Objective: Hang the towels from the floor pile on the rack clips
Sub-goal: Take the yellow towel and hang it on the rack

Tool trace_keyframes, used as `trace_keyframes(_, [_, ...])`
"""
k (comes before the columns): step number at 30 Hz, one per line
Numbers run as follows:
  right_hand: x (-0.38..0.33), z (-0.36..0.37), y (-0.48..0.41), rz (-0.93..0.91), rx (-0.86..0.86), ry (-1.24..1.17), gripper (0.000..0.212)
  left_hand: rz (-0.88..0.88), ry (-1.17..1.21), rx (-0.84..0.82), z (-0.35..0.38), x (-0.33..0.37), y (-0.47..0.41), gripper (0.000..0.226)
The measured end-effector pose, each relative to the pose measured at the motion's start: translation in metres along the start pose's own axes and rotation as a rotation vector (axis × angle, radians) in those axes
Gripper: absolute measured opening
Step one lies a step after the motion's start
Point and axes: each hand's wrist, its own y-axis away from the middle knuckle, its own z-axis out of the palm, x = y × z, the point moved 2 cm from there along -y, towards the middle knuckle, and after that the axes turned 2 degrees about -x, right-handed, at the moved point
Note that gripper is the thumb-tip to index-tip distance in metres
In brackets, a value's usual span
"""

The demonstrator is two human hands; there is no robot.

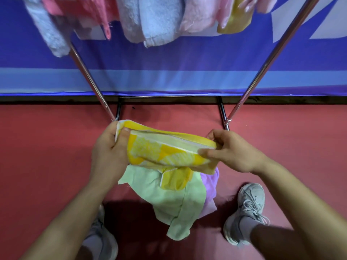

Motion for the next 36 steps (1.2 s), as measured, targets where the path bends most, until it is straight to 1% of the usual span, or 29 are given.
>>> trace_keyframes(1, [0.004, 0.0, 0.0, 0.041, -0.049, 0.12, 0.021, -0.017, 0.042, 0.028, 0.001, 0.001, -0.001, 0.022])
trace_keyframes(3, [0.011, -0.001, 0.001, 0.101, -0.087, 0.316, 0.024, -0.088, 0.179, 0.114, 0.001, 0.004, -0.003, 0.022])
trace_keyframes(5, [0.012, -0.005, 0.002, 0.115, -0.056, 0.328, 0.031, -0.144, 0.296, 0.151, -0.002, 0.005, -0.006, 0.025])
trace_keyframes(7, [0.012, -0.009, 0.002, 0.114, -0.015, 0.271, 0.028, -0.16, 0.351, 0.119, -0.004, 0.003, -0.008, 0.023])
trace_keyframes(9, [0.012, -0.01, 0.002, 0.145, 0.039, 0.187, 0.023, -0.202, 0.408, 0.098, -0.005, 0.002, -0.009, 0.013])
trace_keyframes(10, [0.012, -0.01, 0.001, 0.178, 0.082, 0.119, 0.025, -0.238, 0.44, 0.096, -0.004, 0.002, -0.008, 0.008])
trace_keyframes(11, [0.012, -0.01, 0.0, 0.22, 0.137, 0.033, 0.027, -0.267, 0.467, 0.089, -0.002, 0.003, -0.007, 0.007])
trace_keyframes(13, [0.01, -0.01, 0.0, 0.304, 0.224, -0.142, 0.029, -0.289, 0.474, 0.086, 0.003, 0.003, -0.005, 0.015])
trace_keyframes(14, [0.008, -0.009, -0.001, 0.328, 0.236, -0.225, 0.027, -0.27, 0.417, 0.089, 0.005, 0.002, -0.005, 0.021])
trace_keyframes(16, [0.002, -0.003, -0.002, 0.336, 0.217, -0.37, 0.021, -0.143, 0.238, 0.088, 0.009, 0.0, -0.003, 0.032])
trace_keyframes(18, [-0.005, 0.005, -0.003, 0.315, 0.183, -0.472, 0.018, -0.038, 0.109, 0.063, 0.016, -0.002, 0.0, 0.035])
trace_keyframes(20, [-0.012, 0.015, -0.005, 0.309, 0.154, -0.556, 0.014, -0.001, 0.08, 0.02, 0.026, -0.001, 0.004, 0.035])
trace_keyframes(21, [-0.015, 0.02, -0.007, 0.315, 0.145, -0.596, 0.011, -0.003, 0.111, -0.013, 0.032, 0.001, 0.008, 0.035])
trace_keyframes(23, [-0.02, 0.028, -0.009, 0.33, 0.126, -0.647, 0.008, -0.028, 0.151, -0.063, 0.044, 0.0, 0.015, 0.034])
trace_keyframes(25, [-0.023, 0.035, -0.01, 0.317, 0.109, -0.655, 0.01, -0.053, 0.137, -0.057, 0.05, 0.0, 0.019, 0.031])
trace_keyframes(27, [-0.027, 0.038, -0.011, 0.287, 0.131, -0.632, 0.012, -0.128, 0.309, -0.029, 0.051, 0.003, 0.019, 0.035])
trace_keyframes(29, [-0.028, 0.034, -0.012, 0.278, 0.178, -0.579, 0.014, -0.228, 0.48, 0.093, 0.042, 0.005, 0.01, 0.029])
trace_keyframes(31, [-0.029, 0.028, -0.013, 0.289, 0.207, -0.572, 0.017, -0.263, 0.51, 0.249, 0.028, 0.003, 0.001, 0.025])
trace_keyframes(32, [-0.029, 0.026, -0.013, 0.299, 0.199, -0.598, 0.018, -0.244, 0.484, 0.28, 0.024, 0.002, -0.002, 0.027])
trace_keyframes(33, [-0.028, 0.027, -0.013, 0.311, 0.173, -0.624, 0.018, -0.208, 0.456, 0.27, 0.024, 0.003, -0.001, 0.027])
trace_keyframes(34, [-0.029, 0.029, -0.013, 0.325, 0.126, -0.643, 0.015, -0.159, 0.422, 0.223, 0.028, 0.005, 0.002, 0.026])
trace_keyframes(36, [-0.032, 0.037, -0.011, 0.336, 0.029, -0.674, 0.007, -0.037, 0.265, 0.08, 0.043, 0.01, 0.017, 0.024])
